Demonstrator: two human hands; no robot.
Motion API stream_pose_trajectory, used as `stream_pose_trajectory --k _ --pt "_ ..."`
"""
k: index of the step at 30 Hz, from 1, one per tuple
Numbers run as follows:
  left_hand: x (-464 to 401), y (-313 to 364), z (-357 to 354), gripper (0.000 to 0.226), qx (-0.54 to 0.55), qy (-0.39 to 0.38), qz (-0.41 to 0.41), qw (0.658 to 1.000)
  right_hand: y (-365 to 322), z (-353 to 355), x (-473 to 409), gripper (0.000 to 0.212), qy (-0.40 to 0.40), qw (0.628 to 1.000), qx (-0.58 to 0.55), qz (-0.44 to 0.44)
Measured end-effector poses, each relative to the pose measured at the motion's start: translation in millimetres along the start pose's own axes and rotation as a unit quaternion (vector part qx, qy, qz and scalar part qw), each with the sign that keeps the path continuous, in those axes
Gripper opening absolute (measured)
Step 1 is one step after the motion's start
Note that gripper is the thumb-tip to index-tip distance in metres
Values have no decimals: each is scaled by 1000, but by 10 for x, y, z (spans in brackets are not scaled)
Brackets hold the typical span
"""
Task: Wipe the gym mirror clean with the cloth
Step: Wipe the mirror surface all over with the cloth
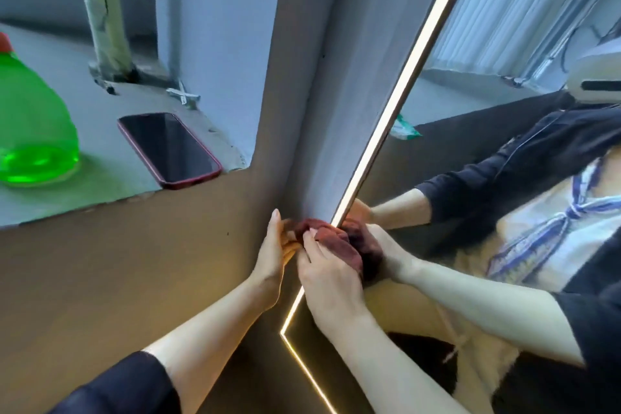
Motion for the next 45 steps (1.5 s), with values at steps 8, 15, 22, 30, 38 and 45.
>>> stream_pose_trajectory --k 8,15,22,30,38,45 --pt "214 789 -224 52 -3 41 22 999 170 929 -270 42 -104 986 124 35" --pt "297 1456 -498 40 -48 -34 -13 998 488 1453 -158 47 82 993 -7 -82" --pt "373 1612 -641 37 -101 -81 -19 991 419 1317 102 42 29 998 -11 -58" --pt "365 1643 -735 44 -87 -80 -15 993 648 1651 -105 46 201 969 70 -128" --pt "273 1693 -758 46 -67 -91 -14 993 694 2270 -407 40 303 945 12 -118" --pt "219 1735 -679 47 4 -32 -14 999 625 1707 -422 31 197 974 107 -32"
Point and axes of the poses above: each hand's wrist, its own x-axis away from the middle knuckle, its own z-axis out of the back of the hand, y = z × x, the point moved 3 cm from there along -x, towards the middle knuckle, and after that the axes turned 10 degrees about -y, right-handed, at the moved point
